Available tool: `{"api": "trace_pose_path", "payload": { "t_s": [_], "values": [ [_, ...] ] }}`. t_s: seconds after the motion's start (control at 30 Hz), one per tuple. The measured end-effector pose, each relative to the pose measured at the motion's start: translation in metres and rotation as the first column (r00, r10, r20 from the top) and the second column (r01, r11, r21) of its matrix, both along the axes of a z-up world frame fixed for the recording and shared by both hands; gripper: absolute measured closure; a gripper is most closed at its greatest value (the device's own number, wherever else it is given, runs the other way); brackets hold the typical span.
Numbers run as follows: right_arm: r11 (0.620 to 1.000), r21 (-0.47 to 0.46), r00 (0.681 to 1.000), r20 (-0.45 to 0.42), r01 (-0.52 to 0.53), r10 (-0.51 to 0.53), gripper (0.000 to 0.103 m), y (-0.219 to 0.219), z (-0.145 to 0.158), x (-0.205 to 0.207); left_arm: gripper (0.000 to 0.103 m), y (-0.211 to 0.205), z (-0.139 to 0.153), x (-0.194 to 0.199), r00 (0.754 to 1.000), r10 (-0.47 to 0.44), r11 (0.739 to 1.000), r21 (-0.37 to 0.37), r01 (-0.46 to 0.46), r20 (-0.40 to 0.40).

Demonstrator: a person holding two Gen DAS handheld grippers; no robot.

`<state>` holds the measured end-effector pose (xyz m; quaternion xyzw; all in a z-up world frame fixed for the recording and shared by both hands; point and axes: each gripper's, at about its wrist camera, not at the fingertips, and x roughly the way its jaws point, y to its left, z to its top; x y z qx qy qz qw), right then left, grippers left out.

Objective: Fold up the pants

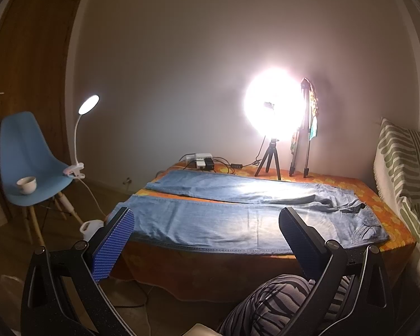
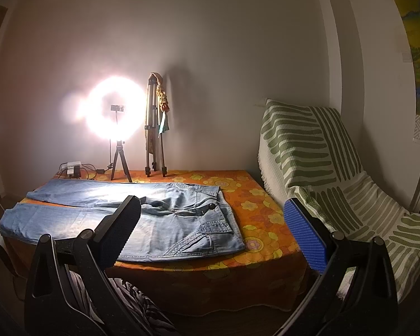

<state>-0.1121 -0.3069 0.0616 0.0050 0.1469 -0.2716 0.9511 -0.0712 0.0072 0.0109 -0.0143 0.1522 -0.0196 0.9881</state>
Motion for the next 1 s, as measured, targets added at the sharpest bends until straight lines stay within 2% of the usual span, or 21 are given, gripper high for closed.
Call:
{"api": "trace_pose_path", "payload": {
  "t_s": [0.33, 0.53, 0.67, 0.83, 1.0],
  "values": [
    [0.999, 0.03, 1.0, -0.007, -0.03, 0.03, 0.0, -0.005, -0.011, 0.014, 0.0, 0.014, -0.008, 0.021, 0.998, 0.048, 0.999, 0.002, -0.048, -0.034],
    [0.995, 0.046, 0.996, -0.007, -0.089, 0.089, 0.0, -0.017, -0.017, 0.032, 0.0, 0.034, -0.013, 0.036, 0.994, 0.095, 0.995, -0.01, -0.095, -0.046],
    [0.99, 0.047, 0.991, -0.012, -0.129, 0.13, 0.0, -0.022, -0.022, 0.043, 0.001, 0.056, -0.021, 0.051, 0.987, 0.14, 0.99, -0.014, -0.142, -0.084],
    [0.99, 0.047, 0.991, -0.019, -0.133, 0.134, 0.0, -0.031, -0.025, 0.061, 0.01, 0.08, -0.032, 0.071, 0.977, 0.175, 0.984, -0.022, -0.179, -0.123],
    [0.984, 0.005, 0.984, -0.001, -0.179, 0.179, 0.0, -0.033, -0.019, 0.076, 0.017, 0.099, -0.035, 0.095, 0.973, 0.173, 0.983, -0.04, -0.181, -0.155]
  ]
}}
